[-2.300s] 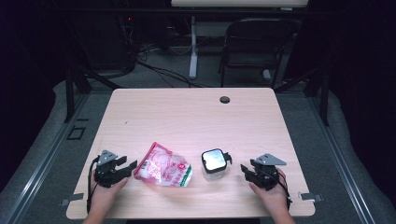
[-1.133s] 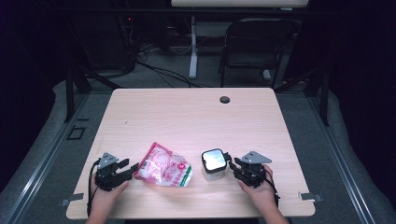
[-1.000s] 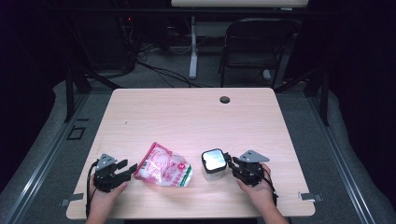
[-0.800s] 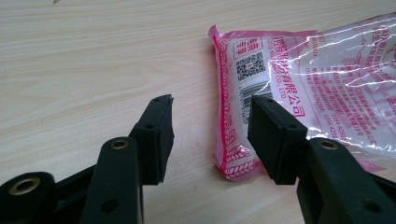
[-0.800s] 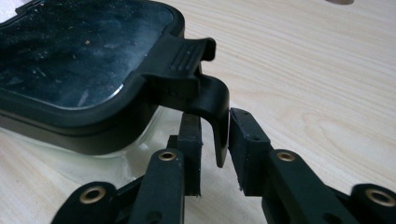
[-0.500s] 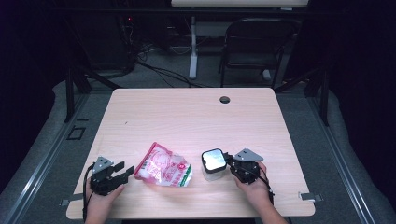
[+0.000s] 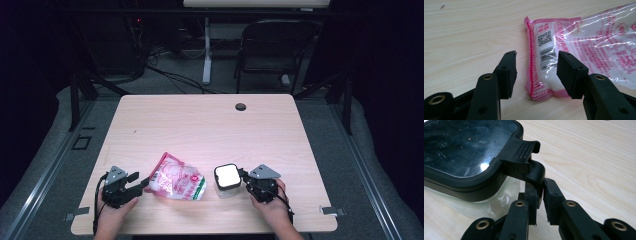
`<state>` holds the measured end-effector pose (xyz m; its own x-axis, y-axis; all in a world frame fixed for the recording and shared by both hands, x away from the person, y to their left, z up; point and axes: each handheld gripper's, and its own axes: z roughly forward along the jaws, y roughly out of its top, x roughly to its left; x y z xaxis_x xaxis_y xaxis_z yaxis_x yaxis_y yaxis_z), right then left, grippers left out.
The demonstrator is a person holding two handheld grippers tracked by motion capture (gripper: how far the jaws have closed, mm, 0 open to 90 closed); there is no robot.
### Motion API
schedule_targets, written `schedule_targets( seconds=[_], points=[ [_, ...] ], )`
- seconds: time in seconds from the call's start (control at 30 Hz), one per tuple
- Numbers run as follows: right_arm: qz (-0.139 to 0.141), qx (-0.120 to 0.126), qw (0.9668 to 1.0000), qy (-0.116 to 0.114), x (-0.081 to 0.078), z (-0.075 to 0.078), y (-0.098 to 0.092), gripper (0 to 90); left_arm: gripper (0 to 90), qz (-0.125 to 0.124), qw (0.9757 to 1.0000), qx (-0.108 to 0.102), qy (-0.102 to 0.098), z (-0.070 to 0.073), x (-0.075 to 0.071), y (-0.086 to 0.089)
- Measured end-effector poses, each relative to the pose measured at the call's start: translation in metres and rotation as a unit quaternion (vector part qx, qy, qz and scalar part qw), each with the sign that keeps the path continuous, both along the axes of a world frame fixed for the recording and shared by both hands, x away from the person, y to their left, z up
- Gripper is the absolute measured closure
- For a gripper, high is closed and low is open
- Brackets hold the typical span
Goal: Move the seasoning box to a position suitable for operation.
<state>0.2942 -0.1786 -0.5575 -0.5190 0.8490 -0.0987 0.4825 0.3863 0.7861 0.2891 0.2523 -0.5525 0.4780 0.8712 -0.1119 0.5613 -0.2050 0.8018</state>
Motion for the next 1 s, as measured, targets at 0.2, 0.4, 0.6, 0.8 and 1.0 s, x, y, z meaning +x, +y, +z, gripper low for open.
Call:
schedule_targets(
  seconds=[0.2,0.4,0.6,0.8,1.0],
  points=[
    [0.012,-0.005,0.9999,0.004,-0.013,0.001,0.004,81.1,50.1,-0.026,0.9996,0.004,-0.007,0.005,0.0,-0.015],
    [0.024,0.03,0.9991,0.018,-0.029,0.011,-0.001,76.8,50.1,-0.061,0.9978,0.005,-0.024,0.016,-0.005,-0.034],
    [0.026,0.076,0.9967,-0.005,-0.045,0.036,-0.008,72.3,52.1,-0.096,0.9948,-0.008,-0.031,0.029,-0.01,-0.056],
    [0.022,0.093,0.9954,0.0,-0.038,0.04,-0.004,66.0,53.9,-0.139,0.9901,-0.016,-0.014,0.04,-0.007,-0.082],
    [0.031,0.123,0.9917,0.019,-0.026,0.051,-0.005,52.1,50.8,-0.153,0.9881,-0.015,-0.006,0.052,0.003,-0.104]
  ],
)
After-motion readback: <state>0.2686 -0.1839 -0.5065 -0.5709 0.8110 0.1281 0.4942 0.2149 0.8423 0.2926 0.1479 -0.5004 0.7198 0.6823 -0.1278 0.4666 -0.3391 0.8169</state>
